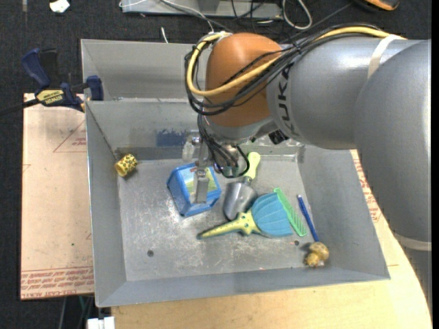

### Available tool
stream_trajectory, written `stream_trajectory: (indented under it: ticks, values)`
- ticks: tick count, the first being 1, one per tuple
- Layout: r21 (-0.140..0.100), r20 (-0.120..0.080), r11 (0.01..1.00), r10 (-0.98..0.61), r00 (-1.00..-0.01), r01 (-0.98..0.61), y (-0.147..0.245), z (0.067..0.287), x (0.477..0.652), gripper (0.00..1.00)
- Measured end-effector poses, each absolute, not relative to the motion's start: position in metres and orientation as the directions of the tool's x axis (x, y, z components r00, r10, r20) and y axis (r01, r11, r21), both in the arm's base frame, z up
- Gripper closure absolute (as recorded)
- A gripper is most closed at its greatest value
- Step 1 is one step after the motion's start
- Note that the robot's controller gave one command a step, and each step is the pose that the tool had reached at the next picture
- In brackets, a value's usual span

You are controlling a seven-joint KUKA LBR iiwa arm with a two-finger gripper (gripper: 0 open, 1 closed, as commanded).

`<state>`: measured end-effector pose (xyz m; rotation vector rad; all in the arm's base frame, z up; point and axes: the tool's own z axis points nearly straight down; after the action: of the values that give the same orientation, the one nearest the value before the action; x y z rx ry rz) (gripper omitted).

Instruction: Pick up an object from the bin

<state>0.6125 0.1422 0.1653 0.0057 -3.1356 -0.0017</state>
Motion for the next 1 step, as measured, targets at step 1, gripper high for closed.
stream_trajectory:
  ticks: [1]
  values:
    - [0.002,-0.001,1.0,-0.002,-1.0,-0.002,0.1413,0.1701,0.6144,0.0]
